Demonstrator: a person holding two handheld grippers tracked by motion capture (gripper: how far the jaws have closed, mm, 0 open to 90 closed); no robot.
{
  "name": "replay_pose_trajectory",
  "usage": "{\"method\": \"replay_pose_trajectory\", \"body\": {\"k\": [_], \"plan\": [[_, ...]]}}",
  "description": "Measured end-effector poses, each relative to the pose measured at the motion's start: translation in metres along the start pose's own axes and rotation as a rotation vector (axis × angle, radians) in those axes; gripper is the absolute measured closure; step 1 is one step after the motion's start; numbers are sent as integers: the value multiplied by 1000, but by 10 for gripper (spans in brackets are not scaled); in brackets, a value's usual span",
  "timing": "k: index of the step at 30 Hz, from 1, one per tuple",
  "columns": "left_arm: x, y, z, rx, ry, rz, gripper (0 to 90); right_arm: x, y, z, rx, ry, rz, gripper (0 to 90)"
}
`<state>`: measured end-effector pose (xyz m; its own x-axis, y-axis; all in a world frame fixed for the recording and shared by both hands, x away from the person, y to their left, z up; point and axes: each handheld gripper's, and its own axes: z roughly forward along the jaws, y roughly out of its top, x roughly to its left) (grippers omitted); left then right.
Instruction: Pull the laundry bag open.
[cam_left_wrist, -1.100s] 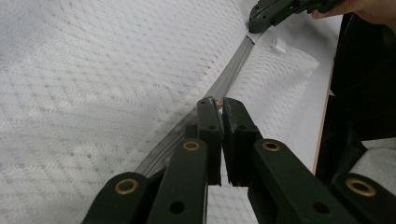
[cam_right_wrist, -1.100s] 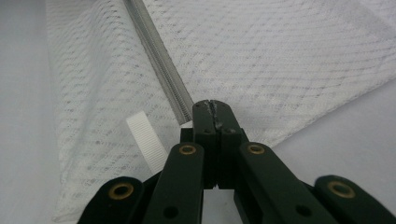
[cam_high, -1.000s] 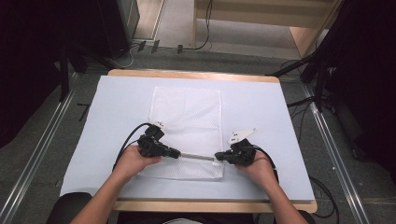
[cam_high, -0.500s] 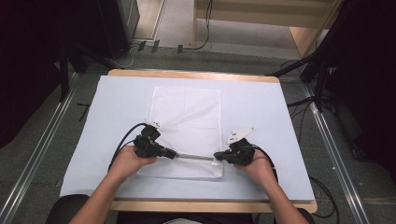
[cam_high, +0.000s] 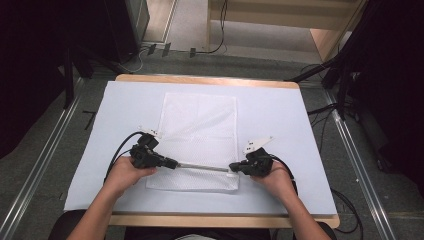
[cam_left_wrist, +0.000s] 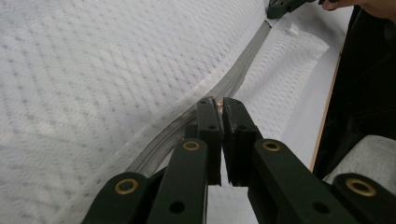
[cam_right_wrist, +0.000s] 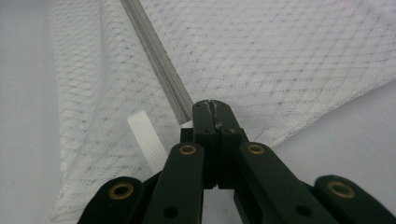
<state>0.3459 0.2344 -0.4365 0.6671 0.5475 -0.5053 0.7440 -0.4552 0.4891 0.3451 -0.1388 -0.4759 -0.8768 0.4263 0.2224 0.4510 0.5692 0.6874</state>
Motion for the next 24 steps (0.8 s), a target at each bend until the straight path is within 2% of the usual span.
{"method": "replay_pose_trajectory", "body": {"k": [6, 11, 16, 21, 24], "plan": [[5, -4, -10, -6, 13, -10, 878, -1, 0, 0, -3, 2, -4, 900], [11, -8, -19, -18, 9, -31, 877, -1, 0, 0, -2, 4, -1, 900], [13, -15, -23, -4, 14, -20, 877, -1, 0, 0, -3, 6, 3, 900], [19, -19, -31, -25, 13, -43, 877, -1, 0, 0, -2, 7, 2, 900], [20, -22, -33, -14, 20, -38, 877, -1, 0, 0, -2, 7, 5, 900]]}}
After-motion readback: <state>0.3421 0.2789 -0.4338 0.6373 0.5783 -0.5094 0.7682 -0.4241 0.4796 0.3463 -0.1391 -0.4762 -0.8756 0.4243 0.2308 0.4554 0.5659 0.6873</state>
